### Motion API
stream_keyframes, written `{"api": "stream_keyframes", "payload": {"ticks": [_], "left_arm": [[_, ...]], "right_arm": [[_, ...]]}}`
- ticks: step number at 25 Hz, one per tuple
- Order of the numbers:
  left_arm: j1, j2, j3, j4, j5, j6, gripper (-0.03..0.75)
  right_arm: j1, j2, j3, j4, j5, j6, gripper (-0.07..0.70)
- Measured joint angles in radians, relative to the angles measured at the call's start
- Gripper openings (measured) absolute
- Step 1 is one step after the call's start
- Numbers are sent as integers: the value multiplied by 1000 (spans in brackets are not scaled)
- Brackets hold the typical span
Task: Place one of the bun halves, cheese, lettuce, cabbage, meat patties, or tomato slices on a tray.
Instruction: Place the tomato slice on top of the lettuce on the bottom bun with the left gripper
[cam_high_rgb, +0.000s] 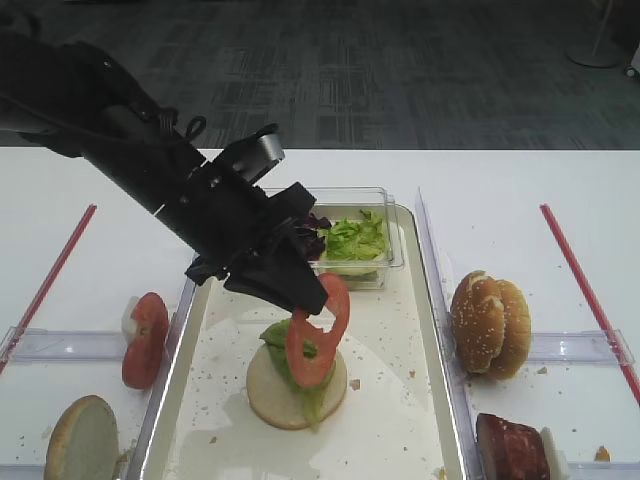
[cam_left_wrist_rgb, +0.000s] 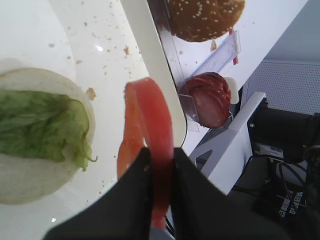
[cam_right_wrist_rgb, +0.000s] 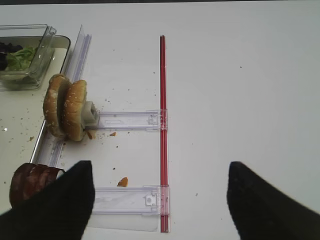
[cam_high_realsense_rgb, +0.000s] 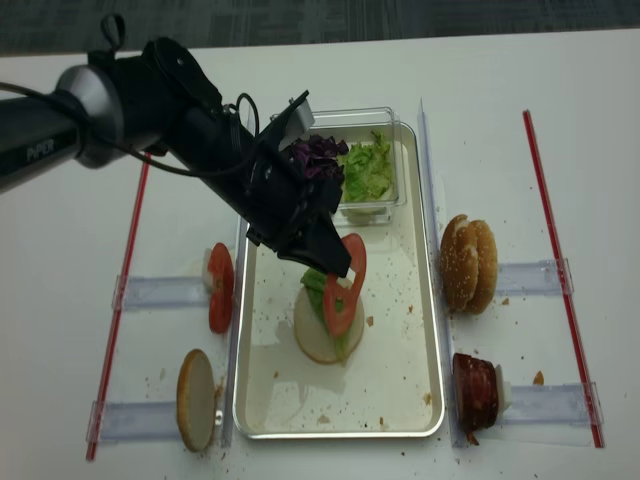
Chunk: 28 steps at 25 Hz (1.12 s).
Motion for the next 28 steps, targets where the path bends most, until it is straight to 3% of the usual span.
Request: {"api": "stream_keyframes", "payload": {"ticks": [6, 14, 28], "left_arm": [[47, 40, 15, -31, -7, -34, 52], [51, 41, 108, -58, -13, -14, 52], [53, 97, 119, -147, -21, 34, 52]], "right_arm": [[0, 0, 0, 0, 0, 0, 571], [0, 0, 0, 2, 0, 0, 571], [0, 0, 0, 2, 0, 0, 571]]}}
